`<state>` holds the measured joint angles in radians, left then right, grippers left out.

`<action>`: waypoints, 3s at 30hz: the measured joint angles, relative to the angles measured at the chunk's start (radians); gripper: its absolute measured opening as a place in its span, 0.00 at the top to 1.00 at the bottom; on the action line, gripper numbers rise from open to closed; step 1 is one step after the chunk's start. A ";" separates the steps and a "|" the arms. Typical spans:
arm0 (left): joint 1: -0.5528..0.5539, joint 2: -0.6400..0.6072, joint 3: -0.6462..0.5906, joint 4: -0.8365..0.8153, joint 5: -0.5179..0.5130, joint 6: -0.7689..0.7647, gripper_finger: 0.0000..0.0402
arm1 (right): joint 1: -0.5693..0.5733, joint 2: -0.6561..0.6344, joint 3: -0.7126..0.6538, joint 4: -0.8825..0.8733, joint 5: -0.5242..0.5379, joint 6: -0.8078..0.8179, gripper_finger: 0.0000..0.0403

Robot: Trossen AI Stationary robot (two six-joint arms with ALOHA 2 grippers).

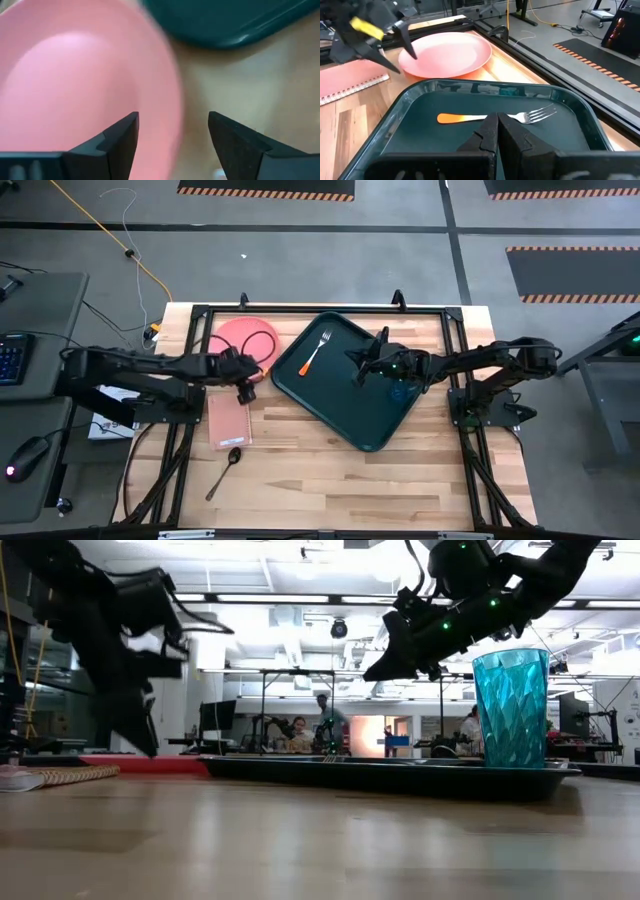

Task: Pick and place plate/cup/fork/spoon on tray
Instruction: Put the pink plate on the black serving tray to the right of the orange fork

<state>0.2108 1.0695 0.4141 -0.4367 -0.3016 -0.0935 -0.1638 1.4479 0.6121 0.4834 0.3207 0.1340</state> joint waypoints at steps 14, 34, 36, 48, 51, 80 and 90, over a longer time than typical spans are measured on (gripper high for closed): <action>-0.002 0.227 0.000 0.114 -0.254 0.027 0.44 | 0.000 0.000 0.001 0.000 -0.003 -0.003 1.00; -0.058 0.151 0.192 0.012 -0.488 0.100 0.99 | 0.000 0.001 0.002 0.000 -0.002 -0.016 1.00; -0.105 0.117 0.247 -0.018 -0.490 0.126 0.99 | 0.000 0.001 0.002 0.007 0.002 -0.021 1.00; -0.491 0.142 0.345 0.141 -0.634 0.610 1.00 | 0.006 -0.134 0.002 0.033 0.019 -0.020 1.00; -0.549 0.193 0.345 0.156 -0.639 0.691 1.00 | 0.035 -0.242 0.000 -0.013 0.075 -0.032 1.00; -0.365 0.837 0.594 0.666 -0.180 0.918 1.00 | 0.243 -0.484 -0.104 0.016 0.276 -0.115 1.00; -0.365 0.874 0.610 0.748 -0.111 0.856 0.93 | 0.243 -0.483 -0.104 0.018 0.270 -0.112 1.00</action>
<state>-0.1540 1.9430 1.0245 0.3116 -0.4124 0.7621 0.0795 0.9649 0.5079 0.5012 0.5911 0.0219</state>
